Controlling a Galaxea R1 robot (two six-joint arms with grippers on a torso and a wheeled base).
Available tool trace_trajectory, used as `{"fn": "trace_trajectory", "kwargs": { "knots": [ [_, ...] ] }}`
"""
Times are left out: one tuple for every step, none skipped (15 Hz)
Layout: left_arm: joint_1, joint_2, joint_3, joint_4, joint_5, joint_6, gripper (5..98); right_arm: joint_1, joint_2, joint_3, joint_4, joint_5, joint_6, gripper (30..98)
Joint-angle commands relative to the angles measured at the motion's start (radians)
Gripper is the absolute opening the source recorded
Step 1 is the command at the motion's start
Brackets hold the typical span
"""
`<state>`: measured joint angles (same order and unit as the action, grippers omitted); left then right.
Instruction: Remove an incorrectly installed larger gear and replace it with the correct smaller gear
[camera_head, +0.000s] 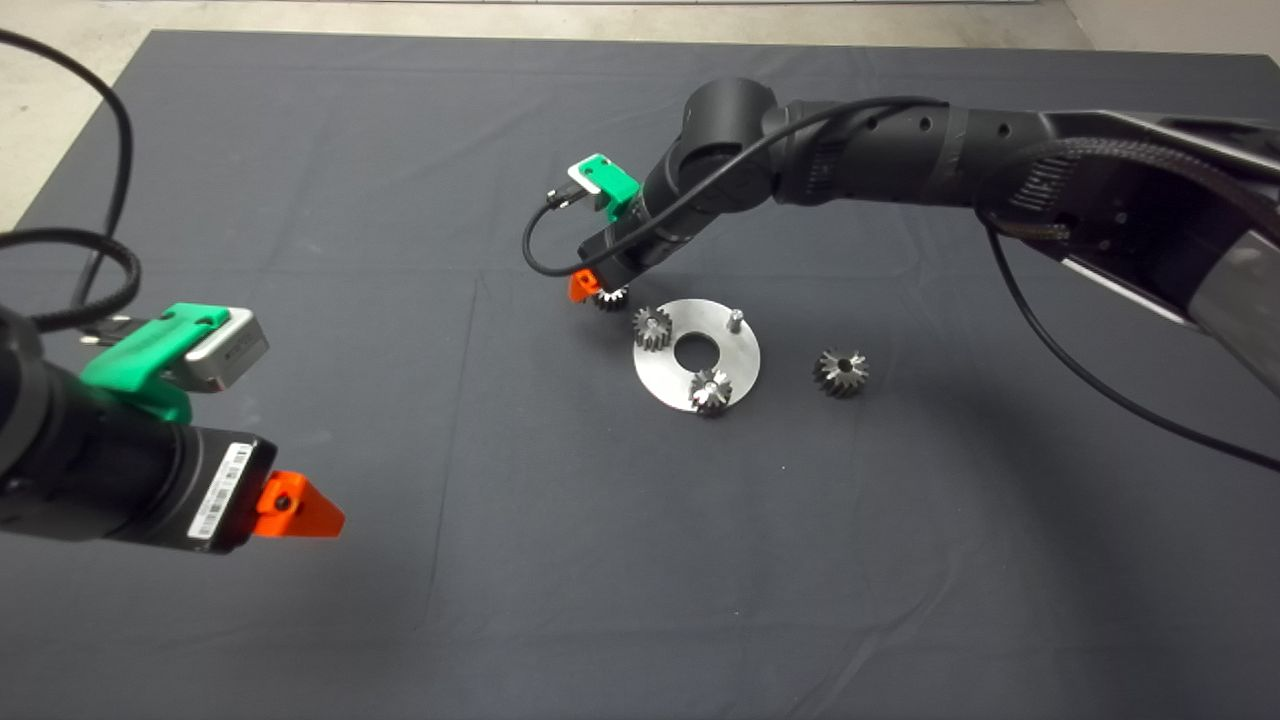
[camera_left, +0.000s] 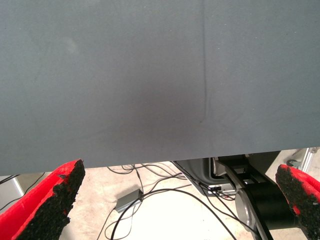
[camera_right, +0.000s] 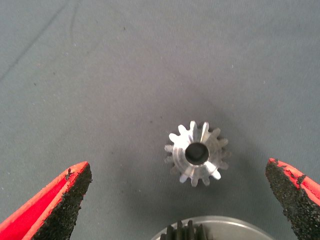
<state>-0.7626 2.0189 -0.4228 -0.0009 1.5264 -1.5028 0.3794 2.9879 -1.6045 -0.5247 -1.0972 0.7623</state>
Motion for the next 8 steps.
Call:
{"fn": "trace_trajectory", "kwargs": {
  "knots": [
    [-0.012,-0.001,0.01,-0.019,0.012,-0.002,98.1,0.011,0.004,0.008,-0.062,0.005,-0.005,92.3],
    [-0.012,-0.001,0.01,-0.019,0.012,-0.002,98.1,0.006,0.004,0.009,-0.074,0.005,-0.005,92.3],
    [-0.012,-0.001,0.01,-0.019,0.012,-0.002,98.1,0.004,0.004,0.009,-0.083,0.005,-0.005,92.3],
    [-0.012,-0.001,0.01,-0.019,0.012,-0.002,98.1,0.0,0.004,0.009,-0.084,0.005,-0.005,92.3],
    [-0.012,-0.001,0.01,-0.019,0.012,-0.002,98.1,-0.003,0.004,0.009,-0.086,0.005,-0.005,92.3],
    [-0.012,-0.001,0.01,-0.019,0.012,-0.002,98.1,-0.005,0.004,0.009,-0.092,0.008,-0.003,92.3],
    [-0.012,-0.001,0.012,-0.019,0.012,-0.002,98.1,-0.013,0.004,0.009,-0.1,0.025,-0.005,92.3],
    [-0.012,-0.001,0.012,-0.019,0.012,-0.002,98.1,-0.017,0.004,0.009,-0.107,0.031,-0.005,92.3]
  ]
}}
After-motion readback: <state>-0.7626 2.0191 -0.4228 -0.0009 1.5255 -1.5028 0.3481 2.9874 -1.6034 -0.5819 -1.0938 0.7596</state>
